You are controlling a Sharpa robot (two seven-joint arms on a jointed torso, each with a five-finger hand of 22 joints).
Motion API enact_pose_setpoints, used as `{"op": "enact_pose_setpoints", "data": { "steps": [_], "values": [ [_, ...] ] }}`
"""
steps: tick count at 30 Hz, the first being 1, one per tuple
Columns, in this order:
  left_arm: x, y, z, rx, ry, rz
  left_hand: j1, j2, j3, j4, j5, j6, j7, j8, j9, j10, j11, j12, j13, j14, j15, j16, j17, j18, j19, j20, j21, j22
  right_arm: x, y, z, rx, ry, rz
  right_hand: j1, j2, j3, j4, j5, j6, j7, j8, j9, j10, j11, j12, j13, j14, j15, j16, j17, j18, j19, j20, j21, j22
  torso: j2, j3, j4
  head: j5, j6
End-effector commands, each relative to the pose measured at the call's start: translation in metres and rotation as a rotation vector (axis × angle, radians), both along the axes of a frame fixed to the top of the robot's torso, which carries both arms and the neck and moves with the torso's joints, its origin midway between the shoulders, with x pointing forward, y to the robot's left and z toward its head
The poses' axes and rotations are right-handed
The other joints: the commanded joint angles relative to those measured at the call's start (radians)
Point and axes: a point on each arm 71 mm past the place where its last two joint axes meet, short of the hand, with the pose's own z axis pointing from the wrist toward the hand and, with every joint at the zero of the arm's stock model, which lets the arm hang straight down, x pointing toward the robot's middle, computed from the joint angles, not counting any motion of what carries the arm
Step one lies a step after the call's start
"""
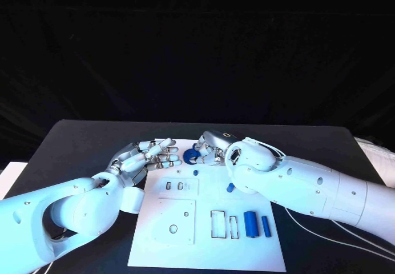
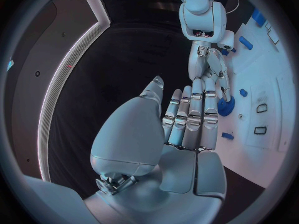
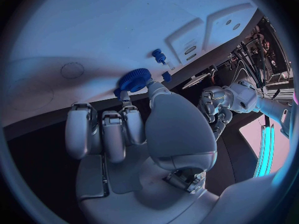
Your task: Assemble the parts on the task board
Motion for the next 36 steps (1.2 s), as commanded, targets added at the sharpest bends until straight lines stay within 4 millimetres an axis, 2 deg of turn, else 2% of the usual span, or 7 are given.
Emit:
{"op": "enact_pose_setpoints", "data": {
  "steps": [1, 10, 15, 20, 26, 30, 36],
  "values": [
    [0.000, -0.001, 0.001, -0.012, -0.005, -0.015, 0.008, 0.006, -0.001, -0.007, -0.005, -0.003, 0.004, -0.004, -0.001, -0.006, 0.005, -0.006, -0.001, -0.004, 0.003, -0.007, 0.001, 0.010, 0.004, 0.005, -0.005, -0.001, -0.003, -0.001, 0.003, 0.046, -0.046, 0.010, -0.009, 0.002, -0.001, 0.003, 0.005, 0.000, -0.001, 0.000, 0.001, 0.029, 0.007, 0.008, 0.128, 0.101, 0.008, 0.005, 0.241, -0.018, 0.001, 0.007, 0.000, 0.003, 0.000, 0.0006, -0.0003, 0.001, 0.000],
    [0.001, 0.001, 0.001, -0.010, -0.007, -0.008, 0.009, 0.007, 0.000, -0.008, -0.005, -0.003, 0.004, -0.004, -0.001, -0.006, 0.005, -0.007, -0.001, -0.004, 0.003, -0.007, 0.002, 0.010, 0.004, 0.005, -0.006, -0.001, -0.016, -0.030, 0.023, 0.232, -0.164, 0.053, 0.032, -0.004, 0.013, -0.019, 0.027, 0.007, -0.004, 0.000, 0.002, 0.026, 0.005, 0.000, 0.126, 0.100, 0.006, 0.002, 0.234, -0.017, -0.002, 0.006, -0.002, -0.001, -0.001, 0.0021, -0.0047, 0.001, 0.005],
    [0.003, 0.006, 0.000, -0.007, -0.010, 0.003, 0.010, 0.007, 0.000, -0.009, -0.005, -0.004, 0.004, -0.005, -0.001, -0.006, 0.005, -0.007, -0.001, -0.004, 0.003, -0.008, 0.002, 0.010, 0.004, 0.005, -0.006, -0.001, -0.018, -0.070, 0.028, 0.311, -0.064, 0.077, 0.109, -0.005, 0.035, -0.074, 0.024, 0.009, -0.002, 0.000, 0.002, 0.016, 0.004, -0.021, 0.114, 0.097, 0.005, -0.004, 0.220, -0.012, -0.018, 0.004, -0.015, -0.025, -0.006, 0.0066, -0.0179, 0.003, 0.007],
    [0.006, 0.010, -0.001, -0.005, -0.017, 0.013, 0.015, 0.011, 0.003, -0.018, -0.004, 0.002, -0.001, -0.003, 0.000, 0.000, 0.002, -0.006, 0.000, 0.001, 0.001, -0.008, 0.006, 0.012, 0.008, 0.004, -0.009, -0.001, -0.019, -0.116, 0.028, 0.327, 0.000, 0.083, 0.172, -0.014, 0.048, -0.134, -0.001, 0.017, -0.002, 0.001, 0.002, 0.010, 0.004, -0.032, 0.110, 0.096, 0.004, -0.004, 0.220, -0.011, -0.024, 0.004, -0.020, -0.031, -0.009, 0.0138, -0.0350, 0.001, 0.011],
    [0.010, 0.014, -0.001, -0.003, -0.026, 0.019, 0.015, 0.019, 0.009, -0.028, -0.004, 0.018, -0.013, 0.003, 0.001, 0.020, -0.009, -0.002, 0.002, 0.015, -0.007, -0.007, 0.015, 0.013, 0.023, -0.002, -0.010, 0.001, -0.019, -0.157, 0.017, 0.301, 0.039, 0.045, 0.188, -0.023, 0.048, -0.154, -0.001, 0.019, -0.002, 0.001, 0.002, 0.009, 0.004, -0.033, 0.110, 0.096, 0.005, -0.005, 0.219, -0.011, -0.024, 0.004, -0.021, -0.031, -0.010, 0.0217, -0.0460, 0.007, 0.011],
    [0.011, 0.016, -0.002, -0.001, -0.028, 0.023, 0.015, 0.020, 0.009, -0.030, -0.004, 0.020, -0.014, 0.003, 0.002, 0.023, -0.010, -0.002, 0.002, 0.017, -0.008, -0.007, 0.017, 0.013, 0.025, -0.003, -0.010, 0.001, -0.017, -0.174, 0.010, 0.278, 0.053, 0.013, 0.189, -0.025, 0.047, -0.157, -0.001, 0.018, -0.002, 0.000, 0.001, 0.008, 0.004, -0.035, 0.109, 0.096, 0.005, -0.004, 0.220, -0.011, -0.023, 0.004, -0.020, -0.030, -0.011, 0.0253, -0.0484, 0.006, 0.012],
    [0.013, 0.016, -0.002, 0.000, -0.029, 0.026, 0.015, 0.020, 0.009, -0.030, -0.004, 0.020, -0.014, 0.003, 0.001, 0.023, -0.010, -0.002, 0.002, 0.017, -0.008, -0.007, 0.017, 0.013, 0.025, -0.003, -0.010, 0.001, -0.014, -0.183, -0.002, 0.235, 0.069, -0.017, 0.189, -0.028, 0.045, -0.160, 0.000, 0.015, -0.001, -0.001, 0.001, 0.007, 0.005, -0.038, 0.107, 0.097, 0.005, -0.004, 0.221, -0.011, -0.024, 0.004, -0.020, -0.030, -0.010, 0.0223, -0.0444, 0.003, 0.010]
  ]
}}
